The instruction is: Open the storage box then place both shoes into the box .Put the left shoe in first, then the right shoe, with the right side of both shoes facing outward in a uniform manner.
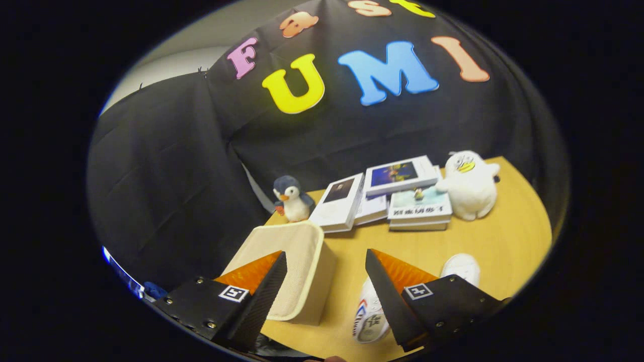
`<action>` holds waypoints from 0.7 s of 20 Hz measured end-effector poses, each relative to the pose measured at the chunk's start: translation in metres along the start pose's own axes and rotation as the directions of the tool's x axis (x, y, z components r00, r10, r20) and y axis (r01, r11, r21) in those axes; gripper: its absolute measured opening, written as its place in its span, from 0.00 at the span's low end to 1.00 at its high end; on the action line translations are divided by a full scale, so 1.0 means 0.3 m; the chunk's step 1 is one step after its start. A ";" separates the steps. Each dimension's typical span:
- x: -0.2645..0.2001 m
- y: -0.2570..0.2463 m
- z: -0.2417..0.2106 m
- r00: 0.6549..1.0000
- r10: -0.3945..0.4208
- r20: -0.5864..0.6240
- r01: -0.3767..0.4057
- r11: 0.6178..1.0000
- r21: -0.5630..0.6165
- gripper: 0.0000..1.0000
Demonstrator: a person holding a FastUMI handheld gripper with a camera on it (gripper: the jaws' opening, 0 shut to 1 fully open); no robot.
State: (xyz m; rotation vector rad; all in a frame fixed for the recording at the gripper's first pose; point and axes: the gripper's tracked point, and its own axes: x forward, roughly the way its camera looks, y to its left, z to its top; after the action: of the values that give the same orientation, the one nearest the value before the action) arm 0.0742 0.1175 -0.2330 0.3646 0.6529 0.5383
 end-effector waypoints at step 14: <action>0.212 0.072 -0.295 0.930 0.276 -0.245 -0.158 0.897 0.412 0.96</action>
State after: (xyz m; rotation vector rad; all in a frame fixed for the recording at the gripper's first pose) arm 0.0509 0.1849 -0.3183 0.7471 1.0244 0.6889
